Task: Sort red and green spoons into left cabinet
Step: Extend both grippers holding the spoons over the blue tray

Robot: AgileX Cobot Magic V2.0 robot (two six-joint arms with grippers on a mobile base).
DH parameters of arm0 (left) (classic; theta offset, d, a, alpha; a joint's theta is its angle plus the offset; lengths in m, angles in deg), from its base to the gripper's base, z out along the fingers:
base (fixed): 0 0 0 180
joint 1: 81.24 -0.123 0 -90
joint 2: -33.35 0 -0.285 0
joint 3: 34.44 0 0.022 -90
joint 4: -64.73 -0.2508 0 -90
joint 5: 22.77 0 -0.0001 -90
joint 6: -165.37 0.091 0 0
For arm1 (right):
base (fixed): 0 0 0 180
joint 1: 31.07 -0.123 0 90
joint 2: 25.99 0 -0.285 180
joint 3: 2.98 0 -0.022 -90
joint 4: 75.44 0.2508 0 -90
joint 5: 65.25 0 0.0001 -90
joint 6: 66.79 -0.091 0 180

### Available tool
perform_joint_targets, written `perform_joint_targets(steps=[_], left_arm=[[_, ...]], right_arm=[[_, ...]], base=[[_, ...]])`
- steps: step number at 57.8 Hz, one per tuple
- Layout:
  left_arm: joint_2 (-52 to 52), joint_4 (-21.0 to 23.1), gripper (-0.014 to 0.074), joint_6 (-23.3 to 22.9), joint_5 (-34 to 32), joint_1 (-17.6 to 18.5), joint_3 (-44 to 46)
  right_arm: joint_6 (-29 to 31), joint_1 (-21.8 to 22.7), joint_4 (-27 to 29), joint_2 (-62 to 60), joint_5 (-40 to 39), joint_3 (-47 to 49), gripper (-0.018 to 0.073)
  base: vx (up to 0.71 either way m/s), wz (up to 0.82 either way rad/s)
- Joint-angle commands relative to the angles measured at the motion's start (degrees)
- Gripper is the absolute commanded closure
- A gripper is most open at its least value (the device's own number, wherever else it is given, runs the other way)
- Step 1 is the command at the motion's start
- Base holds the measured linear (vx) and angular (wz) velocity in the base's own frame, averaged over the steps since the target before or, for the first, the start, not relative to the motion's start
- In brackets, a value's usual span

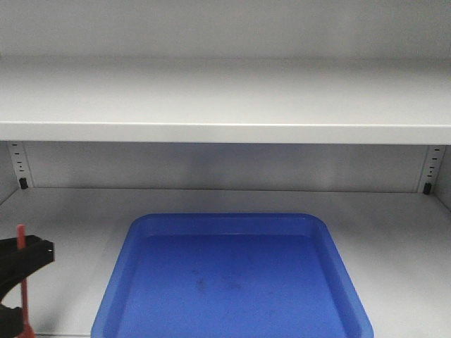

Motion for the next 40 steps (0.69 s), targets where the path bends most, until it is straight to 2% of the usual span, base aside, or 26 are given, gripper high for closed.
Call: perform_joint_targets(steps=[1,6,12,18,26,33,40], left_arm=[[-1.71,5.82,0.0596,2.62,2.13,0.45,2.30],[-3.55,10.16,0.0596,5.99,3.94,0.45,2.30],[-5.66,16.96,0.0596,12.36,7.67,0.50,2.30],[-7.76,21.44,0.0596,18.04,11.20,0.50,2.30],[-9.95,23.08,0.0596,20.44,12.37,0.50,2.37],[-11.67,23.08,0.0596,21.93,14.13,0.50,3.36],[-12.57,23.08,0.0596,21.93,14.61,0.50,6.86]], right_arm=[[0.12,0.18,1.64,2.62,-8.94,1.88,0.0557],[0.12,0.18,2.54,5.89,-12.98,1.88,0.0557],[0.12,0.18,2.67,11.21,-17.66,1.88,0.0557],[0.12,-0.59,2.36,16.94,-23.89,1.88,0.0557],[0.10,-3.80,1.79,22.73,-32.38,1.88,0.0557],[0.10,-7.06,-1.64,27.63,-38.51,2.11,0.0557],[0.10,-7.36,-2.21,30.43,-38.94,4.65,0.0557]], base=[[0.00,0.00],[0.00,0.00],[0.00,0.00],[0.00,0.00],[0.00,0.00],[0.00,0.00],[0.00,0.00]])
